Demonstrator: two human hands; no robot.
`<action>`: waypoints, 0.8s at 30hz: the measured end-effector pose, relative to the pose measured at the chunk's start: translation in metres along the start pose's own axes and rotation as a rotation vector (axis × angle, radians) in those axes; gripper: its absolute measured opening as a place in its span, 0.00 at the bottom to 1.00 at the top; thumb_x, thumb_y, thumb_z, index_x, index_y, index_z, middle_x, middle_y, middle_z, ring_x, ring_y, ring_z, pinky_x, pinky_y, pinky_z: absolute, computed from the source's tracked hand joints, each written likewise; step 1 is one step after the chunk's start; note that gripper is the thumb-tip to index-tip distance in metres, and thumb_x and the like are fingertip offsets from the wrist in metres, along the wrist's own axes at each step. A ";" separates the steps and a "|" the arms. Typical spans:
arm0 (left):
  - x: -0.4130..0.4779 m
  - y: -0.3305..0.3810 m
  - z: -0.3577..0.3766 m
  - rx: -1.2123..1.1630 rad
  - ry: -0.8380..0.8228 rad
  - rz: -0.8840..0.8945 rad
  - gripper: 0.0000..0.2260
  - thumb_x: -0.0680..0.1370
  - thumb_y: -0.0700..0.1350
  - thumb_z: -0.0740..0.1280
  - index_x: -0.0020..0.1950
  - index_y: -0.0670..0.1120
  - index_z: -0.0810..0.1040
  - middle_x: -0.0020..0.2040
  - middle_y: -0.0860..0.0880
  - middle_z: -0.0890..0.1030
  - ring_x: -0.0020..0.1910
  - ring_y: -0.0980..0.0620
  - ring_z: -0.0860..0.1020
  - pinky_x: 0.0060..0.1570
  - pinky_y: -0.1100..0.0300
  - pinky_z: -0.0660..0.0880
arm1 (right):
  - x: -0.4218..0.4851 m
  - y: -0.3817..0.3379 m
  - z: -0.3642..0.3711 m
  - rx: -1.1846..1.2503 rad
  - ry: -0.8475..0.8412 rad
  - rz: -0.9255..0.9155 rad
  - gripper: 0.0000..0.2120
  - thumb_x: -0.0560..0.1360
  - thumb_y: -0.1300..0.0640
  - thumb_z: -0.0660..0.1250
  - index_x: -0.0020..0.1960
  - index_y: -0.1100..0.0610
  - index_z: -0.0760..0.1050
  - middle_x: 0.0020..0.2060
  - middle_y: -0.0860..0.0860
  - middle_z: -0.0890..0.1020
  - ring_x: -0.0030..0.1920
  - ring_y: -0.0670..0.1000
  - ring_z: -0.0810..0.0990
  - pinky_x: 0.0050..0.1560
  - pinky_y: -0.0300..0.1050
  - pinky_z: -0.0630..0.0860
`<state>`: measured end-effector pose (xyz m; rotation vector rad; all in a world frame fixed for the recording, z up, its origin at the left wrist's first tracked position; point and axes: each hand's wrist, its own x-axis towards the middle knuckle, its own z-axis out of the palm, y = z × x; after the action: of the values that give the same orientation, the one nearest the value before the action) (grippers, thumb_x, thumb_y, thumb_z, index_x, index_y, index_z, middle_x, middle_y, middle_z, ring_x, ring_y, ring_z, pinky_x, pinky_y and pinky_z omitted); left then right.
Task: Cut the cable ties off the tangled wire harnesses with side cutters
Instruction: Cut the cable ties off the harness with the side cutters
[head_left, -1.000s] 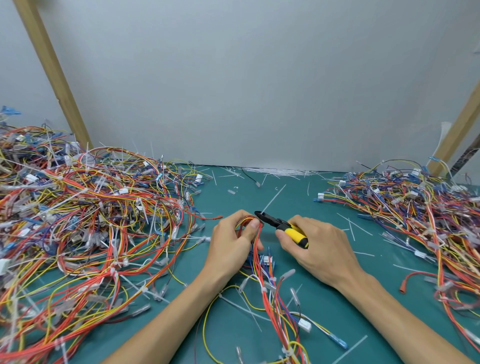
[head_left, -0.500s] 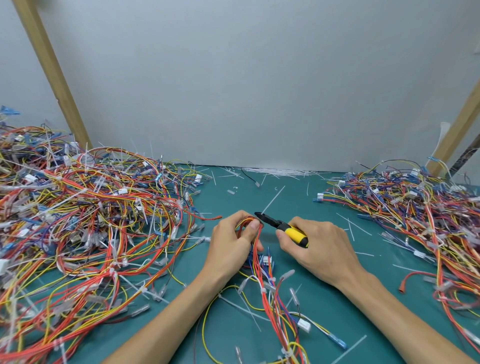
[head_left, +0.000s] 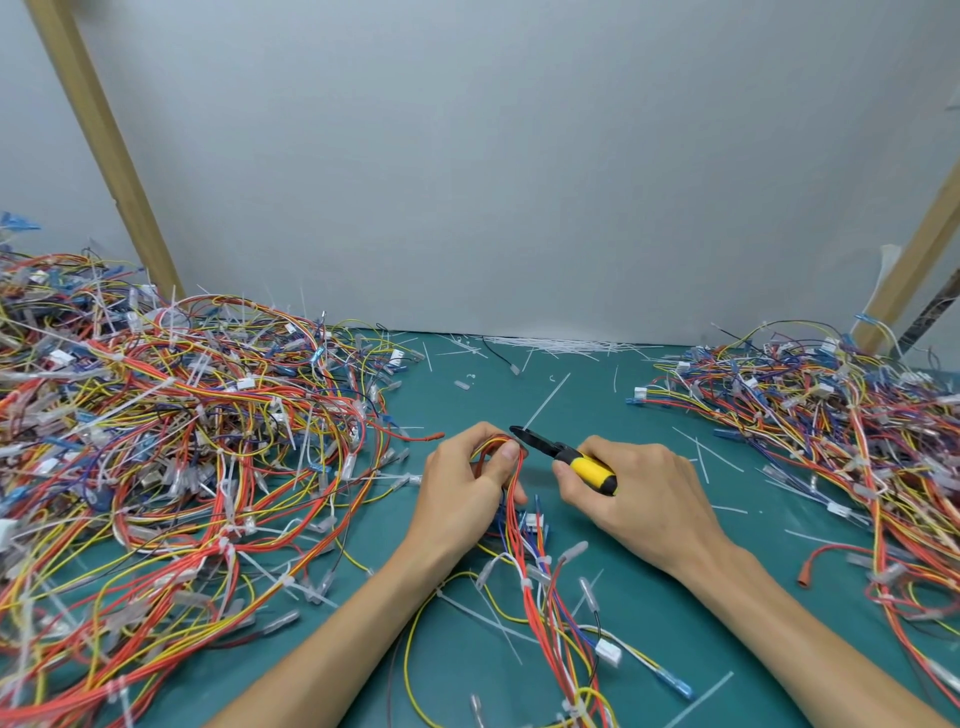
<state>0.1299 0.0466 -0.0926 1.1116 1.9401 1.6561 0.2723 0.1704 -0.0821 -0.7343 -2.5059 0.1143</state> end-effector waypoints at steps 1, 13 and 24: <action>0.000 0.000 0.000 0.003 -0.001 0.003 0.08 0.81 0.43 0.63 0.42 0.49 0.77 0.28 0.49 0.81 0.27 0.54 0.77 0.31 0.62 0.72 | 0.000 0.000 0.000 0.000 0.001 0.002 0.23 0.70 0.31 0.53 0.35 0.51 0.68 0.23 0.48 0.69 0.29 0.51 0.68 0.30 0.46 0.66; 0.000 0.001 0.000 0.013 -0.003 0.000 0.08 0.81 0.43 0.63 0.43 0.49 0.77 0.29 0.49 0.82 0.27 0.54 0.78 0.33 0.59 0.74 | 0.001 0.001 0.001 -0.004 -0.004 0.000 0.23 0.69 0.30 0.53 0.35 0.50 0.66 0.22 0.48 0.68 0.29 0.51 0.68 0.29 0.45 0.64; 0.000 0.000 0.000 0.004 -0.001 -0.001 0.08 0.81 0.43 0.63 0.43 0.49 0.77 0.28 0.50 0.81 0.27 0.55 0.77 0.32 0.62 0.73 | 0.001 0.002 0.002 0.004 0.001 0.017 0.24 0.69 0.30 0.52 0.36 0.50 0.68 0.23 0.49 0.71 0.30 0.52 0.69 0.30 0.46 0.66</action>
<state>0.1299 0.0464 -0.0921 1.1132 1.9434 1.6515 0.2712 0.1724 -0.0842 -0.7545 -2.4983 0.1253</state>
